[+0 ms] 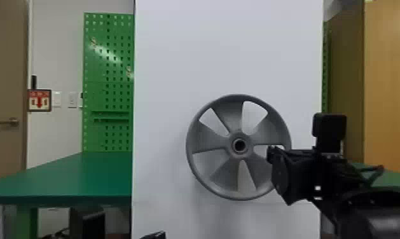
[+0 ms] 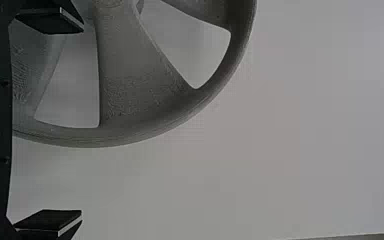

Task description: Hold the wheel and insert it

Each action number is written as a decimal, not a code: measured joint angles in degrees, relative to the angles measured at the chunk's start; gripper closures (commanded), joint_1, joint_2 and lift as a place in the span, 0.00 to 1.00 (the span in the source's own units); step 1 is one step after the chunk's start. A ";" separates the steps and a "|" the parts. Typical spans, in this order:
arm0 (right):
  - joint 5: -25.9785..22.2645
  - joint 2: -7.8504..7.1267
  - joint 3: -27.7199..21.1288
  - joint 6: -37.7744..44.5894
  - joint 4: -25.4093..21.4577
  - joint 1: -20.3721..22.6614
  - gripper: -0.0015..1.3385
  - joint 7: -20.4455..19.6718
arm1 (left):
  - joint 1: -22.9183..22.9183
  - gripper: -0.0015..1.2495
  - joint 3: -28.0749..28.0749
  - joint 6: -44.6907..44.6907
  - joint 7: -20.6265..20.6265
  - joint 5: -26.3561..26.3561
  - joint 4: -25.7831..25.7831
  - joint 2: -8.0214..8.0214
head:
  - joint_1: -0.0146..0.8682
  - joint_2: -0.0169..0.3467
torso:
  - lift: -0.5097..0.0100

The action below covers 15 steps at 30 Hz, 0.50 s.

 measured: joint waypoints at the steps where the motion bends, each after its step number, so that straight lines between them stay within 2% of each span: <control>1: -0.06 -0.05 -0.01 0.13 -0.82 0.67 0.00 0.00 | 0.02 0.40 0.04 0.00 0.00 0.02 0.00 0.00 | 0.02 0.07 | 0.03; 15: -0.77 0.14 -0.26 0.03 -7.76 8.73 0.00 0.00 | 0.46 0.40 0.85 -0.09 -0.18 0.09 -0.31 0.00 | 0.02 0.07 | 0.03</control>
